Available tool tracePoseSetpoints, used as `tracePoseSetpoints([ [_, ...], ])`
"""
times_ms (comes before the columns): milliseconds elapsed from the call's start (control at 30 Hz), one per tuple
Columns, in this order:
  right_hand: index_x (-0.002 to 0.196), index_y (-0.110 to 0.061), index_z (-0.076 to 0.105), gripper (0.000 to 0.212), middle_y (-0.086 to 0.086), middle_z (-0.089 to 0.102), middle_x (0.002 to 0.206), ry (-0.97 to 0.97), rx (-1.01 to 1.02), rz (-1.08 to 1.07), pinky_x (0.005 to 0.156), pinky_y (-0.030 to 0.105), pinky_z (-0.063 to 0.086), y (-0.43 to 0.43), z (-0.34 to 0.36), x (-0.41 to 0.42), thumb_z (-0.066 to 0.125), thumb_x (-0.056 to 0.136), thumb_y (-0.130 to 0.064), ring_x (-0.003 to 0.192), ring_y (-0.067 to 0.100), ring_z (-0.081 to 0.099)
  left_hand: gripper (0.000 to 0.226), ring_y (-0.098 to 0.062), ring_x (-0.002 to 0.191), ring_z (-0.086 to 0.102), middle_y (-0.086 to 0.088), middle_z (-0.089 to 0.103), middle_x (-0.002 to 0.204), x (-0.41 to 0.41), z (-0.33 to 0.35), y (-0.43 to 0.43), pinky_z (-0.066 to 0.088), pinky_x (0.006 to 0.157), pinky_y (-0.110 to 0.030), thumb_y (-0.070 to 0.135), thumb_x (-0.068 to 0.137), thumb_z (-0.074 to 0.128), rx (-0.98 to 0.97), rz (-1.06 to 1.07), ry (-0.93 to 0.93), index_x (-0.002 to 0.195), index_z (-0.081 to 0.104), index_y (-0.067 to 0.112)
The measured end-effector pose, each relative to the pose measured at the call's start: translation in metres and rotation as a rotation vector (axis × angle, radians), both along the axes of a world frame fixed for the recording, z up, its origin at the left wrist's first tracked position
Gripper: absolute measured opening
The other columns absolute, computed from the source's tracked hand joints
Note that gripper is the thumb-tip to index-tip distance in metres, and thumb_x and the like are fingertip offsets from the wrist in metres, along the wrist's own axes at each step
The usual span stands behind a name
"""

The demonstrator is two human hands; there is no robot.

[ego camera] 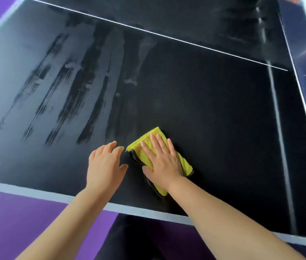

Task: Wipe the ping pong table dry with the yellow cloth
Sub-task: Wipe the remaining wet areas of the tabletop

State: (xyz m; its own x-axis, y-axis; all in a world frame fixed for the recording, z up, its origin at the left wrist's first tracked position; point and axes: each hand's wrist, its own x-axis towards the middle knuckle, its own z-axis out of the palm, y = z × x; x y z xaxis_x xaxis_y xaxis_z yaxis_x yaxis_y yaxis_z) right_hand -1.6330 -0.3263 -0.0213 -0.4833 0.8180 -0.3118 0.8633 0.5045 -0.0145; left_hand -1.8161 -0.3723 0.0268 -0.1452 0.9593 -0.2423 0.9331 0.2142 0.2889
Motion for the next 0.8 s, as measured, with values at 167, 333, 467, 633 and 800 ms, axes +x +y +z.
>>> tracePoseSetpoints([
  [167,0.153,-0.030,-0.008,0.075,0.009,-0.005,0.164,-0.017,0.036,-0.099,0.118,0.052,-0.008,-0.082,0.000,0.008,0.014,0.087,-0.057,0.149,0.026,-0.016,0.056,-0.024,0.132,0.038,-0.002,0.041,0.147,0.002,0.008,-0.063,0.025,0.108,-0.037,0.033,0.081,0.067,-0.024,-0.033,-0.015,0.134,0.052,0.021],
  [333,0.150,-0.023,0.026,0.071,0.012,0.036,0.156,0.046,0.032,-0.349,0.111,0.059,0.015,-0.117,0.010,-0.005,0.032,0.085,-0.053,0.146,0.031,0.021,0.055,-0.024,0.131,0.040,-0.002,0.043,0.145,-0.013,0.019,-0.093,0.027,0.107,-0.038,0.033,0.081,0.068,-0.018,-0.065,0.010,0.132,0.053,0.020],
  [467,0.152,-0.026,0.008,0.072,0.012,0.015,0.163,0.051,0.021,-0.560,0.115,0.060,-0.001,-0.125,0.008,-0.033,0.016,0.086,-0.054,0.151,0.030,0.004,0.056,-0.023,0.133,0.038,-0.001,0.040,0.147,-0.036,0.022,-0.098,0.026,0.109,-0.037,0.036,0.084,0.065,0.004,-0.076,0.027,0.135,0.050,0.022],
  [633,0.145,-0.021,-0.027,0.075,0.015,-0.024,0.160,0.023,-0.039,-0.816,0.115,0.059,-0.016,-0.120,0.012,-0.098,0.022,0.099,-0.054,0.146,0.033,-0.027,0.054,-0.029,0.124,0.048,-0.007,0.051,0.138,-0.088,0.020,-0.095,0.034,0.103,-0.043,0.029,0.075,0.076,-0.002,-0.083,0.029,0.125,0.061,0.016],
  [800,0.154,-0.019,-0.017,0.078,0.017,-0.024,0.160,0.016,-0.055,-0.869,0.109,0.055,-0.023,-0.111,0.017,-0.181,0.026,0.100,-0.055,0.145,0.035,-0.028,0.055,-0.034,0.113,0.056,-0.012,0.059,0.128,-0.182,0.016,-0.089,0.041,0.095,-0.048,0.023,0.064,0.085,-0.016,-0.089,0.031,0.115,0.067,0.011],
])
